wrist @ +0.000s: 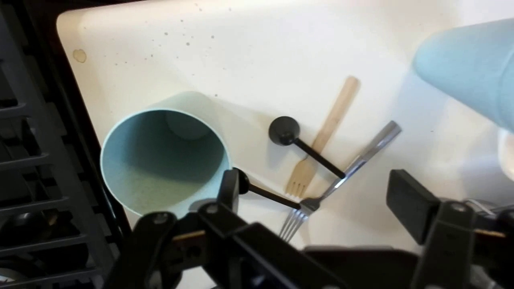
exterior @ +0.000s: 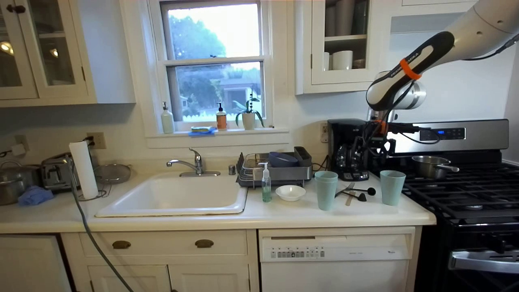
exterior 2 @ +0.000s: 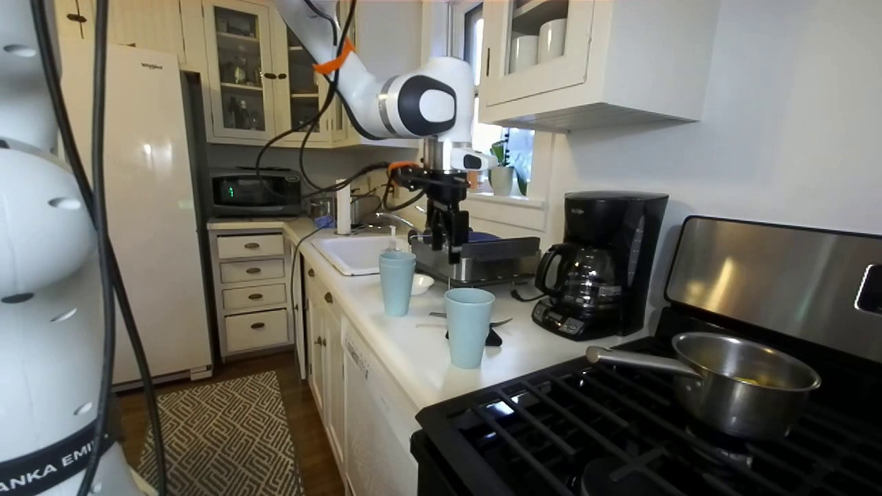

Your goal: Pour the measuring spoons out of the cup on the right and onto the counter

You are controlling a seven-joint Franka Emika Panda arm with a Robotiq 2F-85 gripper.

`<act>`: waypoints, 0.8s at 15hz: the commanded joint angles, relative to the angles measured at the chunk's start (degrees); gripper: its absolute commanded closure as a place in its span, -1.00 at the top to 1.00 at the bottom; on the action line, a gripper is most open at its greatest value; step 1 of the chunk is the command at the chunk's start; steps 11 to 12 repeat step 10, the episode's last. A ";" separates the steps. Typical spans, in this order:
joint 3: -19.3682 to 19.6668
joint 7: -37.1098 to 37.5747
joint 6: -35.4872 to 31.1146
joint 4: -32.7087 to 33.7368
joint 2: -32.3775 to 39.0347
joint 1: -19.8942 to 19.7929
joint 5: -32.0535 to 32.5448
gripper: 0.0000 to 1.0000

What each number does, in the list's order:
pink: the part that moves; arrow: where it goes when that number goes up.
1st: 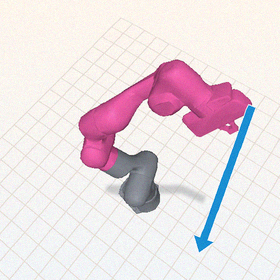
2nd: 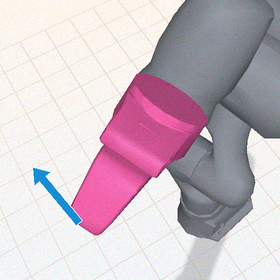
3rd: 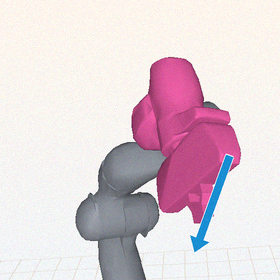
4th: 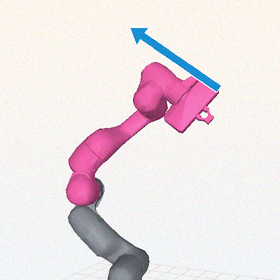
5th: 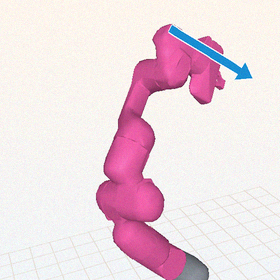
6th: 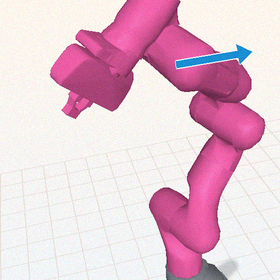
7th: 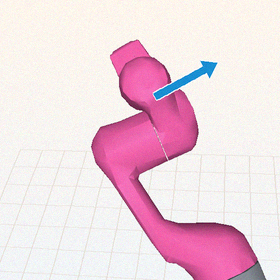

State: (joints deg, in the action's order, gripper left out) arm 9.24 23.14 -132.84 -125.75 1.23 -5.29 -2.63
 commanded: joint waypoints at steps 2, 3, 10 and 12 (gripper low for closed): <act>-3.15 0.86 1.98 -0.35 -6.77 0.88 -2.35 1.00; -3.61 0.92 1.69 -0.11 -7.66 0.81 -2.10 1.00; -4.29 0.05 1.29 0.29 -7.86 0.29 -1.89 1.00; -4.29 0.05 1.29 0.29 -7.86 0.29 -1.89 1.00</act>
